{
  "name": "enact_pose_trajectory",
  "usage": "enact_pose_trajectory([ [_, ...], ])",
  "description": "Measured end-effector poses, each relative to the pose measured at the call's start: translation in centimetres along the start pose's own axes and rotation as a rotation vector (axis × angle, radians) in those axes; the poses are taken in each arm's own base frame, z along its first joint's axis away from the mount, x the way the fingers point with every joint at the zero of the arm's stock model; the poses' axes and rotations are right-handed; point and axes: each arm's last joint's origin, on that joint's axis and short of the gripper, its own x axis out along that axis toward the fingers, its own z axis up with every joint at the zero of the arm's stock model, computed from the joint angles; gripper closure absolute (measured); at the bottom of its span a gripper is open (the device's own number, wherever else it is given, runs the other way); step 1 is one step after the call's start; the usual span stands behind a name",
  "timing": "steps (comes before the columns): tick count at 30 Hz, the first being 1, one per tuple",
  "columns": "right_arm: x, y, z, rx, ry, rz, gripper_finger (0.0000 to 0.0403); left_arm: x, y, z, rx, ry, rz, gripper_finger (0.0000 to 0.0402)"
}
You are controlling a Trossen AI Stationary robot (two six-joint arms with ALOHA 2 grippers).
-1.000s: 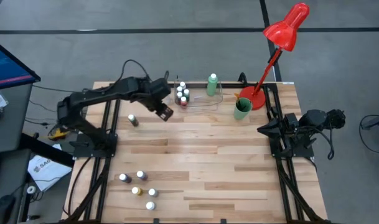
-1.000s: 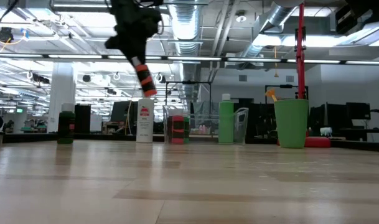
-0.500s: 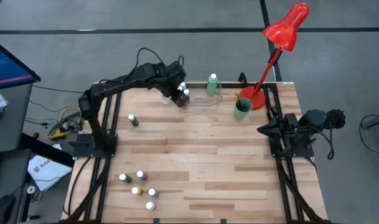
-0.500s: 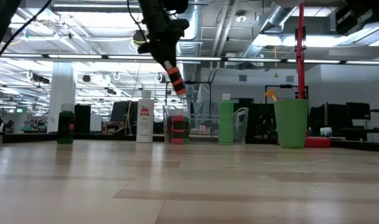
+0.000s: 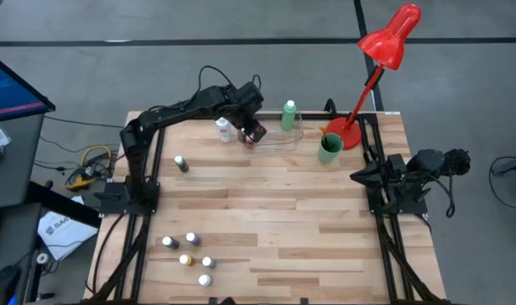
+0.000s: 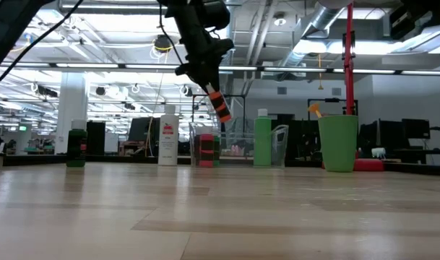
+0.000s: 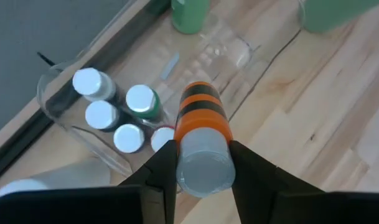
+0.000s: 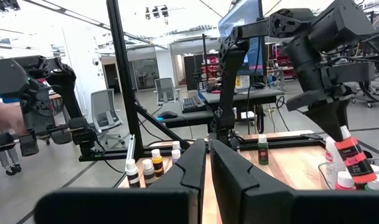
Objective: Pick & Place Paint Supplies
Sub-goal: Put the small orange paint bottle into the transparent bin
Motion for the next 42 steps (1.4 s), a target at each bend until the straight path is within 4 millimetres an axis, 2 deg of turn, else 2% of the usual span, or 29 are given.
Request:
enact_pose_trajectory([
  [6, 0.0, 0.0, 0.0, 0.000, 0.000, 0.000, 0.0381, 1.3, -0.5, 0.0, 0.070, 0.006, 0.016, 0.0302],
  [9, 0.0, 0.0, 0.0, 0.000, 0.001, 0.000, 0.0381, 1.8, -0.9, 0.0, 0.175, 0.007, 0.023, 0.0302],
  [19, 0.0, 0.0, 0.0, 0.000, 0.000, 0.000, 0.0381, 2.1, -1.3, 0.0, 0.425, 0.002, 0.028, 0.0302],
  [33, 0.0, 0.0, 0.0, 0.000, 0.000, 0.000, 0.0381, 6.6, -1.8, -0.5, 0.464, 0.094, 0.034, 0.0302],
  [42, 0.0, 0.0, 0.0, 0.000, 0.000, 0.000, 0.0381, 7.6, -1.4, -0.9, 0.465, 0.145, 0.050, 0.0301],
])
